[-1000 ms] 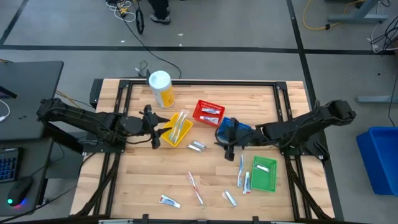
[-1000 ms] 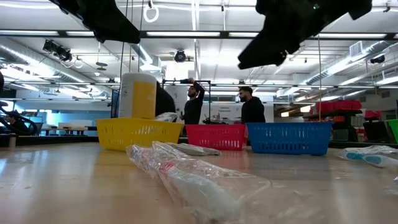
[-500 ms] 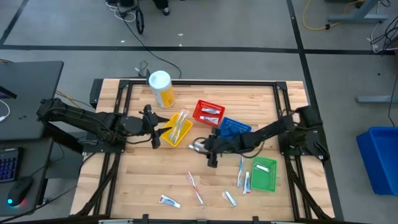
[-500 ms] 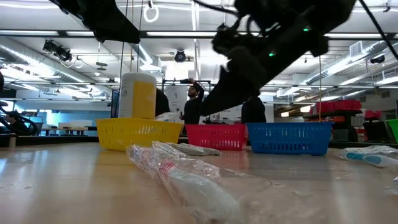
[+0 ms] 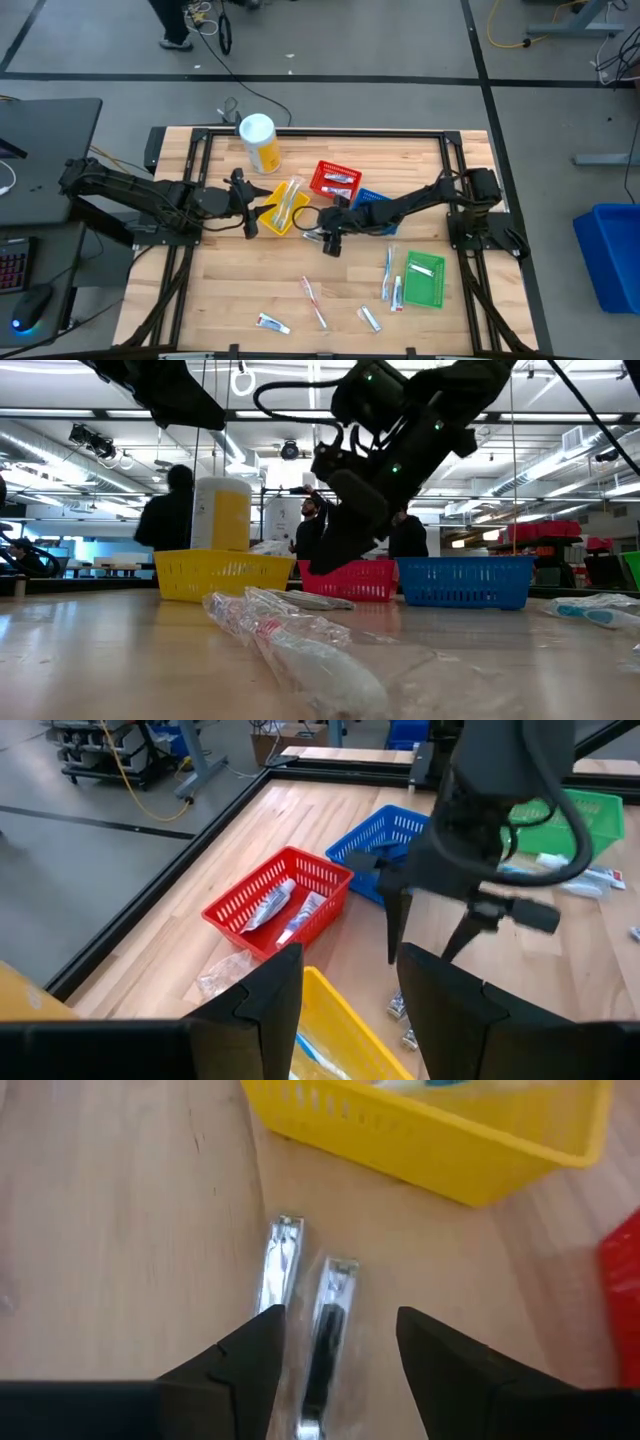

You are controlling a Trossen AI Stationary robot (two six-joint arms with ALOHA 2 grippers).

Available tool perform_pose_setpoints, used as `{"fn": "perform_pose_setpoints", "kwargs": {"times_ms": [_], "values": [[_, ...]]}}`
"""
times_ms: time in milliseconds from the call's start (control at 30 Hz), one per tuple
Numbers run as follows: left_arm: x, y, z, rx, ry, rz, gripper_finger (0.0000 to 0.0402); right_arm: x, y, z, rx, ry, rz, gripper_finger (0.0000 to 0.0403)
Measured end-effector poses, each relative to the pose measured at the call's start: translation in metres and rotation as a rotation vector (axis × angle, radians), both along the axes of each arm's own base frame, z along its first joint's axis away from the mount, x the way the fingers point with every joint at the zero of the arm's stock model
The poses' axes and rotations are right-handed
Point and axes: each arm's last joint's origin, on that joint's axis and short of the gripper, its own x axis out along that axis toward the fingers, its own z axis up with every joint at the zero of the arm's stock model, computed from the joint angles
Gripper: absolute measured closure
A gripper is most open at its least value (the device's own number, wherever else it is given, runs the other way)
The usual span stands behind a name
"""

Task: Pick & Place Travel size toiletries
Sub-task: Put the silver nail cutter into the green bin

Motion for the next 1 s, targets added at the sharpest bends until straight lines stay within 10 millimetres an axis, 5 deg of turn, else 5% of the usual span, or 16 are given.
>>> {"fn": "perform_pose_setpoints", "kwargs": {"times_ms": [533,1000], "values": [[0.0,0.0,-0.001,0.004,0.007,0.01,0.023,0.001,0.001,-0.026,0.012,0.086,0.02,0.0228],[0.0,0.0,-0.001,0.004,0.009,0.01,0.023,-0.001,0.003,-0.027,0.044,0.113,0.037,0.0324]]}}
